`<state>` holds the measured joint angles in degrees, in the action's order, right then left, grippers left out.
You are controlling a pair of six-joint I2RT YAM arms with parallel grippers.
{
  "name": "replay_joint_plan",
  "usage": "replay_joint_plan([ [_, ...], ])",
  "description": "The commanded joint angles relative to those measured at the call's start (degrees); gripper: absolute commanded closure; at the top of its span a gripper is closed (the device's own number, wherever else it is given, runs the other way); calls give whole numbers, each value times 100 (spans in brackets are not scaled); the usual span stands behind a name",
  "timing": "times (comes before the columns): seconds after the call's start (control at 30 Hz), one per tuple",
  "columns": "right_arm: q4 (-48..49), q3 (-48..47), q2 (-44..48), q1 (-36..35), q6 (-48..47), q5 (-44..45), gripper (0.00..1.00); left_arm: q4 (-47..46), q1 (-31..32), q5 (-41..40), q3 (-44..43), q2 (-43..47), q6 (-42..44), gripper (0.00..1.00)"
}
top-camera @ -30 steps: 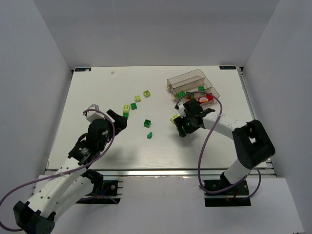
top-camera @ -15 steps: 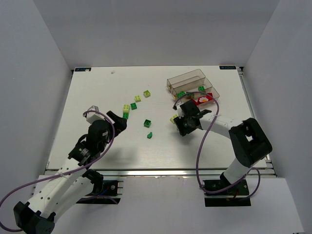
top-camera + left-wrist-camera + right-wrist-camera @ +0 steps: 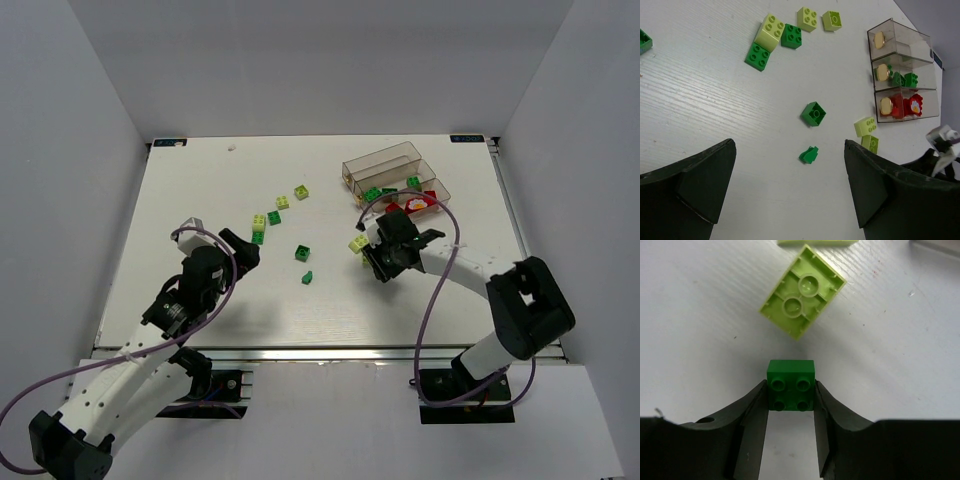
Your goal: Sort the legos into containers by color
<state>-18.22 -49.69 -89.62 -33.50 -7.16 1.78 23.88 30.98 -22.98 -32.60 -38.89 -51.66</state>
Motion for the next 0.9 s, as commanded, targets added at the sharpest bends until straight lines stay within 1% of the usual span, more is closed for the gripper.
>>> replay_joint_plan([
  [0.0, -269, -58, 603, -17, -671, -432, 92, -15, 13, -127, -45, -22, 68, 2],
  [0.03, -470, -128, 656, -17, -951, -555, 100, -15, 13, -136, -45, -48, 77, 2],
  [0.23, -859, -304, 964, 54, -1797, -1320, 100, 3, 13, -136, -89, -162, 130, 2],
  [0.27, -1033, -417, 1025, 71, -2198, -1582, 100, 11, 13, -128, -115, -180, 130, 2],
  [0.33, -1262, -594, 1061, 97, -2622, -1856, 100, 47, 13, -119, -133, -197, 130, 2],
  [0.37, -1289, -716, 1157, 141, -2850, -2066, 100, 64, 13, -127, -133, -189, 130, 2],
  [0.43, -1202, -814, 1263, 159, -3019, -2164, 100, 64, 13, -145, -133, -171, 121, 2],
  [0.57, -746, -1042, 1412, 229, -3169, -2094, 100, 82, 13, -136, -124, -118, 86, 2],
  [0.67, -324, -1253, 1343, 343, -3038, -2138, 100, 99, 13, -101, -106, -101, 68, 2],
  [0.8, -208, -1901, 992, 554, -2616, -2278, 100, 152, 13, -110, -89, -57, 59, 2],
  [0.87, -200, -2149, 711, 755, -2221, -2358, 100, 161, 13, -101, -80, -39, 59, 2],
])
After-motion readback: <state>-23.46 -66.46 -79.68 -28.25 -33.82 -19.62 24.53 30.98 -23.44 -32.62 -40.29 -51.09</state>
